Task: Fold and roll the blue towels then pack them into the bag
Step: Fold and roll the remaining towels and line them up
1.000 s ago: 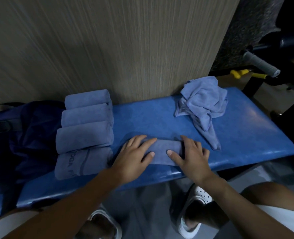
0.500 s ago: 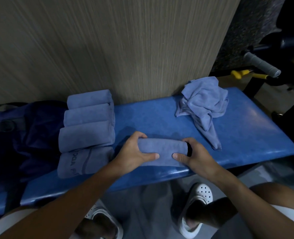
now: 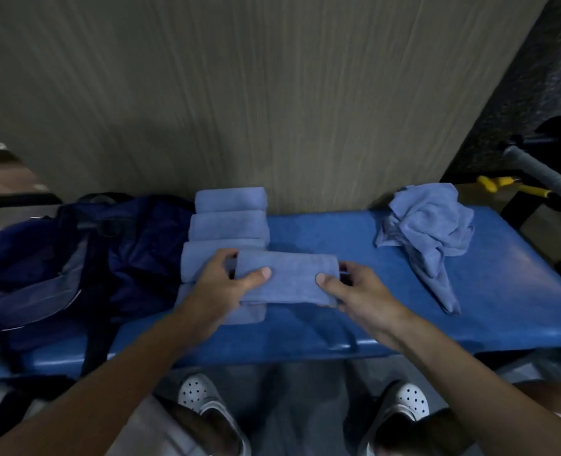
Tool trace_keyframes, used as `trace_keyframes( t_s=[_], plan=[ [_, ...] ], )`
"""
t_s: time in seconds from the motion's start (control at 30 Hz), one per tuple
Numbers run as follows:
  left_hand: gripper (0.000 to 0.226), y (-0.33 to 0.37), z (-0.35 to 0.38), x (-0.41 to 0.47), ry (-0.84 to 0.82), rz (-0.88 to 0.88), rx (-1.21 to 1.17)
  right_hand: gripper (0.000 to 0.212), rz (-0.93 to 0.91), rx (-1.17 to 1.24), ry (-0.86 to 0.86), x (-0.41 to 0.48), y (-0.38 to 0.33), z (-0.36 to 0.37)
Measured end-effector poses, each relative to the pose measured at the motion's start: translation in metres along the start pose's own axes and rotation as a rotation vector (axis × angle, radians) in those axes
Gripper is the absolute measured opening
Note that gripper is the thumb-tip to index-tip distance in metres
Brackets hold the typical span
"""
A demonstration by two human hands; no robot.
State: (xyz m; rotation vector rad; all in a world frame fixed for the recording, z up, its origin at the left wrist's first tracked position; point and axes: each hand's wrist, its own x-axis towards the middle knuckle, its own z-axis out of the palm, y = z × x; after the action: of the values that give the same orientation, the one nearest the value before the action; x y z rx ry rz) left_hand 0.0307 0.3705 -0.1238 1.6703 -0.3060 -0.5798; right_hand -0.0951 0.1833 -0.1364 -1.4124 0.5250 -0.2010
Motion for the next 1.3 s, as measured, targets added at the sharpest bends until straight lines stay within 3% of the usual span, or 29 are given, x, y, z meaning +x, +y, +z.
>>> trace_keyframes(
  t_s=[0.1, 0.2, 0.33, 0.6, 0.73, 0.87, 0.97, 1.07, 1.17, 1.3],
  plan=[
    [0.033, -0.005, -0.035, -0.006, 0.164, 0.008, -0.043, 0.018, 0.086, 0.03, -0.069, 0.008, 0.0, 0.036],
    [0.038, -0.014, -0.059, -0.009, 0.268, -0.036, -0.007, 0.029, 0.133, -0.013, -0.039, 0.015, 0.002, 0.066],
    [0.026, -0.025, -0.076, -0.008, 0.273, -0.026, 0.024, 0.032, 0.159, -0.05, 0.001, 0.018, 0.004, 0.086],
    [0.029, -0.047, -0.094, 0.0, 0.267, 0.063, 0.223, 0.027, 0.158, -0.238, 0.102, 0.029, 0.014, 0.106],
    [0.044, -0.063, -0.099, -0.003, 0.201, 0.215, 0.421, 0.019, 0.13, -0.263, 0.112, 0.03, 0.019, 0.104],
    [0.037, -0.069, -0.095, -0.002, 0.147, 0.707, 0.926, 0.025, 0.131, -0.346, 0.172, 0.035, 0.03, 0.106],
    [0.039, -0.07, -0.095, 0.001, 0.067, 0.779, 1.038, 0.042, -0.142, -0.546, 0.273, 0.035, 0.038, 0.102],
    [0.042, -0.073, -0.102, 0.004, 0.032, 0.751, 1.093, 0.043, -0.623, -0.815, 0.1, 0.032, 0.039, 0.09],
    [0.044, -0.073, -0.105, 0.003, 0.015, 0.735, 1.106, 0.054, -0.693, -0.964, -0.047, 0.034, 0.04, 0.083],
    [0.048, -0.081, -0.107, 0.003, 0.001, 0.693, 1.14, 0.062, -0.671, -1.072, -0.069, 0.041, 0.046, 0.081]
  ],
)
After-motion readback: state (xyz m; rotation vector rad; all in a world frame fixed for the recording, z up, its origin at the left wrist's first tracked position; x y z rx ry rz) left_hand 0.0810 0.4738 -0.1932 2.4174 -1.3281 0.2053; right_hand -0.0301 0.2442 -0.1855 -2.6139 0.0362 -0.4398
